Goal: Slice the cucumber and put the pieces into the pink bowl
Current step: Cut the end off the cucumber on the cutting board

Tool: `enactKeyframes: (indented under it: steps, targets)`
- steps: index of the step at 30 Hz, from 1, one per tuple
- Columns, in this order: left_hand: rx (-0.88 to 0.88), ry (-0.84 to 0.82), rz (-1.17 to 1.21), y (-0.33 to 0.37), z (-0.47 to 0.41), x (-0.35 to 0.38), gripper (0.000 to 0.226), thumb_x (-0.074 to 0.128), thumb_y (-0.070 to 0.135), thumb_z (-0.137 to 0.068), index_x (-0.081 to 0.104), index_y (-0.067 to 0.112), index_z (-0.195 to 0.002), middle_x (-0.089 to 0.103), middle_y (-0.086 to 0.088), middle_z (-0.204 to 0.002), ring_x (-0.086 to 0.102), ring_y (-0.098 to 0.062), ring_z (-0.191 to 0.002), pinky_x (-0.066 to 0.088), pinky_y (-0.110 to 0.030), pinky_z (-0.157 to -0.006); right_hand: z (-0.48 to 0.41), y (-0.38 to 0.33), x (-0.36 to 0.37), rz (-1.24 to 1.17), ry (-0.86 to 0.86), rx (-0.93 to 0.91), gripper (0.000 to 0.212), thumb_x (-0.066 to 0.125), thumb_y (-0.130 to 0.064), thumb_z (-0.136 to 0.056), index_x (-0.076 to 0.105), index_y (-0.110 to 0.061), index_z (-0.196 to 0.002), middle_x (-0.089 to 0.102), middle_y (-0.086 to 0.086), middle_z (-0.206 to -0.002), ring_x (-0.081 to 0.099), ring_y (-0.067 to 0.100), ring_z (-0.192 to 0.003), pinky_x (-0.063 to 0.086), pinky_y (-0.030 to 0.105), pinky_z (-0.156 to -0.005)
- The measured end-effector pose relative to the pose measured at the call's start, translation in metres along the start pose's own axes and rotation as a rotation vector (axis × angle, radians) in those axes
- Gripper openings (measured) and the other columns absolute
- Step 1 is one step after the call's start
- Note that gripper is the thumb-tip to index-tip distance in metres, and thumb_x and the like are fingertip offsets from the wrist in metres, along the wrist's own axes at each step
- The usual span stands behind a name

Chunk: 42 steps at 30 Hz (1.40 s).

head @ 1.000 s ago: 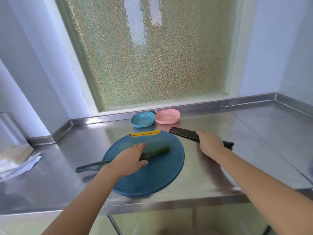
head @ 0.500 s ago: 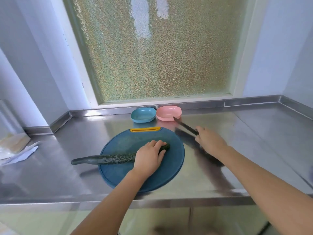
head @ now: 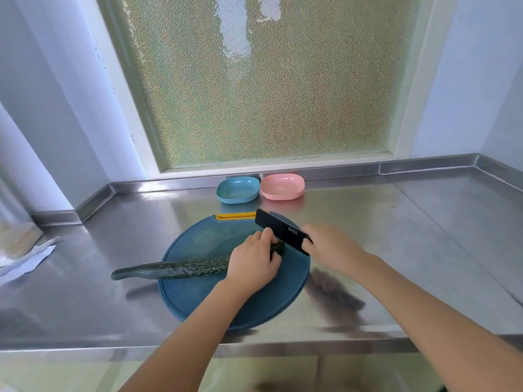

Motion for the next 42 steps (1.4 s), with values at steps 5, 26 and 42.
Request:
enactKeyframes:
  steps: [5,26,42]
  targets:
    - [0.059,0.088,-0.043,0.004,0.005,0.002,0.026,0.044,0.036,-0.094,0.047,0.023,-0.116,0.058,0.004,-0.101,0.056,-0.017,-0.091,0.036,-0.026,-0.065,-0.003,0.000,0.008,0.012,0.010,0.003,0.027,0.041,-0.020,-0.094,0.033,-0.013,-0.069,0.039,0.003,-0.062,0.038,0.026,-0.063,0.020,0.030,-0.048]
    - [0.095,0.156,-0.068,0.004,0.006,0.005,0.023,0.050,0.030,-0.091,0.055,0.026,-0.113,0.061,0.002,-0.092,0.057,-0.021,-0.080,0.039,-0.030,-0.064,-0.008,-0.011,-0.002,0.010,-0.048,-0.021,0.034,0.038,-0.022,-0.099,0.031,-0.017,-0.067,0.039,0.000,-0.066,0.041,0.024,-0.070,0.022,0.025,-0.049]
    - [0.096,0.185,-0.079,0.002,0.005,0.006,0.021,0.054,0.029,-0.086,0.057,0.024,-0.106,0.061,0.003,-0.083,0.057,-0.019,-0.071,0.040,-0.029,-0.057,-0.009,-0.017,-0.005,0.038,-0.101,-0.010,0.030,0.037,-0.021,-0.100,0.035,-0.014,-0.071,0.039,-0.001,-0.068,0.042,0.024,-0.070,0.025,0.027,-0.049]
Point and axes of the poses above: each hand's wrist, its own z-axis away from the middle knuckle, its own x-axis out of the palm, y = z × x, the point moved 7 cm from there along -z, towards the middle knuckle
